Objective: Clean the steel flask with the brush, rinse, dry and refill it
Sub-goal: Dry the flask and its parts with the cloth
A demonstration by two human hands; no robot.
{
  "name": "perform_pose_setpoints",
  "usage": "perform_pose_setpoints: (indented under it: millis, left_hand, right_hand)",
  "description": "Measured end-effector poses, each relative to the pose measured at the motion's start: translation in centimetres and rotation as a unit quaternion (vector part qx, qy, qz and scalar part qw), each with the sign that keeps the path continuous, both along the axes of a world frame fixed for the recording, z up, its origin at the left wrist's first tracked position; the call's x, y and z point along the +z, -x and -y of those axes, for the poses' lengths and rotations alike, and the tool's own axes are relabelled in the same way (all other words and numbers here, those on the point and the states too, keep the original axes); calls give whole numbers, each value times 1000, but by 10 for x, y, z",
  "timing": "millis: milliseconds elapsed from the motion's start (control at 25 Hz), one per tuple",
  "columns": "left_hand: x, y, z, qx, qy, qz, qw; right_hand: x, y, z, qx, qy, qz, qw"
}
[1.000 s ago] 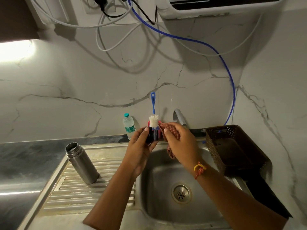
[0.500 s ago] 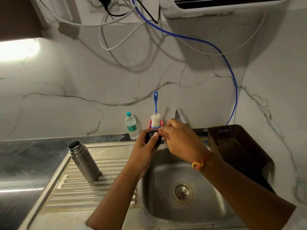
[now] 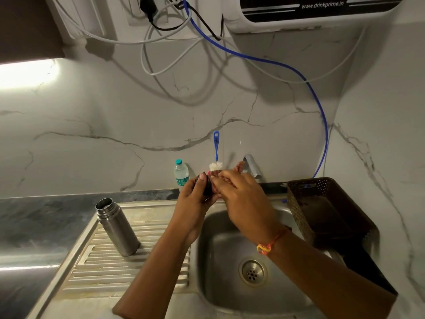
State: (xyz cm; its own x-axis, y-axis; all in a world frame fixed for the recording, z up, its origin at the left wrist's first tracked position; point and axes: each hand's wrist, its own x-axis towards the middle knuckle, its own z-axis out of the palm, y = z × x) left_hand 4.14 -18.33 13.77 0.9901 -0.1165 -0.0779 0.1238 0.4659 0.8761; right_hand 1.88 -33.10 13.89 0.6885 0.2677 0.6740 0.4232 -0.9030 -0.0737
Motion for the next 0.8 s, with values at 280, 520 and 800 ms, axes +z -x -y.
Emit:
perform_pose_setpoints:
  millis: [280,520,800]
  left_hand:
    - [12,15,13,-38,271,-93,957]
    - [11,7,11,-64,305,-59,948]
    - [1,5,6,-123,297,34,946]
  right_hand:
    - [-7,-6,12,62,-54,80,993]
    - [-5,1,3,120,-250,24,961]
    - [39,12,-13,86,-489,-169,852]
